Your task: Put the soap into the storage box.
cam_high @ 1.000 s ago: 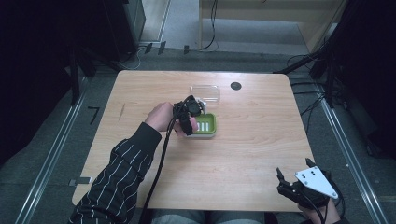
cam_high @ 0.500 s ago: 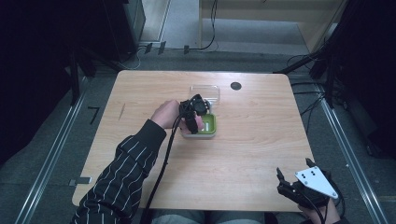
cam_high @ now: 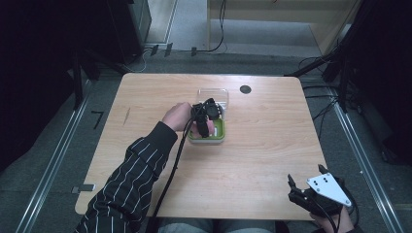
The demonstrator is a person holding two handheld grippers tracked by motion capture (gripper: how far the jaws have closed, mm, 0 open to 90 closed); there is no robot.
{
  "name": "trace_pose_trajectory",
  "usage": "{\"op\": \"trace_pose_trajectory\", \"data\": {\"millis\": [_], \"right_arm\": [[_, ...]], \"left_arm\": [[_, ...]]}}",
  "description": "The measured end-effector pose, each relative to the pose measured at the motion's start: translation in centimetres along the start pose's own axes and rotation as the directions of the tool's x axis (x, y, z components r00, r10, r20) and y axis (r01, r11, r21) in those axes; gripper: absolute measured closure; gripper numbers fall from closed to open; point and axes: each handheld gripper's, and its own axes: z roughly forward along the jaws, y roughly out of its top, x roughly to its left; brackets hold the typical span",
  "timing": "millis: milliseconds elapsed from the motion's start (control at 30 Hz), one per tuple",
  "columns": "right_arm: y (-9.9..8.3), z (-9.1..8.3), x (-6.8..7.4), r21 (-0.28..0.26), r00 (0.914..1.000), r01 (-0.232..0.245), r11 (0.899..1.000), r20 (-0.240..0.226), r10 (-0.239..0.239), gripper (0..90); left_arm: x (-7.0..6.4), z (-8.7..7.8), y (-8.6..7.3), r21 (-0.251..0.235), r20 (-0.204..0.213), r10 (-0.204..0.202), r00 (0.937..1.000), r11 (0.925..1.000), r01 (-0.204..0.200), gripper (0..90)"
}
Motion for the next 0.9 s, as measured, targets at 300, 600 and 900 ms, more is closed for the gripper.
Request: {"op": "trace_pose_trajectory", "data": {"millis": [300, 600, 900], "right_arm": [[0.0, 0.0, 0.0, 0.0, 1.0, -0.001, 1.0, 0.0, 0.001, 13.9], [0.0, 0.0, 0.0, 0.003, 1.0, -0.001, 1.0, -0.002, 0.001, 13.9], [0.0, 0.1, 0.0, 0.005, 1.0, 0.001, 1.0, -0.003, -0.001, 13.9]], "left_arm": [[0.4, 1.2, 0.5, -0.008, -0.006, 0.027, 0.9996, 0.9996, -0.027, 38.4], [0.8, 1.9, 0.7, -0.035, -0.014, 0.054, 0.9984, 0.9979, -0.054, 38.4], [1.3, 2.5, 0.5, -0.044, -0.016, 0.06, 0.998, 0.9972, -0.061, 38.4]]}}
